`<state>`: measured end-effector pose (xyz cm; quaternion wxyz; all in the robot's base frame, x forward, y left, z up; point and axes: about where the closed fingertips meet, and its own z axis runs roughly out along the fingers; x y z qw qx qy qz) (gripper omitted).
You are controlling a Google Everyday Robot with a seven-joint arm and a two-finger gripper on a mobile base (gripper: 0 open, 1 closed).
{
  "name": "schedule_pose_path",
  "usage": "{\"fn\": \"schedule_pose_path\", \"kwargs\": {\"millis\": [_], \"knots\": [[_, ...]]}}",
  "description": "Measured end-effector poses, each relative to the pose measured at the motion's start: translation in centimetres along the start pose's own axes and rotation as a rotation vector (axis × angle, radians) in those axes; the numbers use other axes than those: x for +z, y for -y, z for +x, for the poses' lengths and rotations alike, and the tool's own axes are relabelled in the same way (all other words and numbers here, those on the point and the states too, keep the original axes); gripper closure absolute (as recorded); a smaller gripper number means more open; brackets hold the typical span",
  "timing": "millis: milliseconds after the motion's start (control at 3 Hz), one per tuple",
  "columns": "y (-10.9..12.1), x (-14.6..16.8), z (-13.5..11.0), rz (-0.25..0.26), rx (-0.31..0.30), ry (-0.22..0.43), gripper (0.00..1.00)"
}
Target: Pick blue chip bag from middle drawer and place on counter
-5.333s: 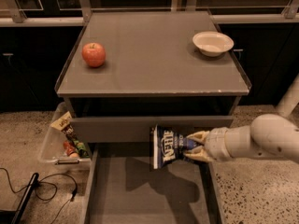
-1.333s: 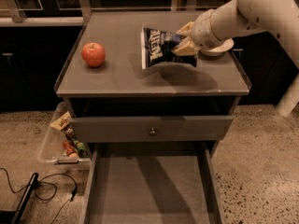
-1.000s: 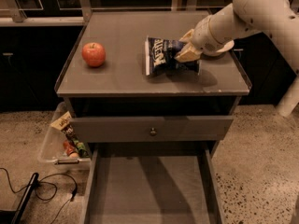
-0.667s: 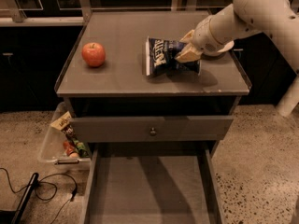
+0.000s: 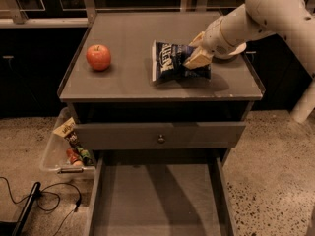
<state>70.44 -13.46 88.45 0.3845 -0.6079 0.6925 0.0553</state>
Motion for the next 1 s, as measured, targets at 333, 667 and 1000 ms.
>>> {"fn": "schedule_pose_path", "kwargs": {"millis": [333, 667, 1000], "knots": [[0.0, 0.0, 0.0, 0.0, 0.0, 0.0, 0.12], [0.0, 0.01, 0.0, 0.0, 0.0, 0.0, 0.0], [0.0, 0.01, 0.0, 0.0, 0.0, 0.0, 0.0]]}}
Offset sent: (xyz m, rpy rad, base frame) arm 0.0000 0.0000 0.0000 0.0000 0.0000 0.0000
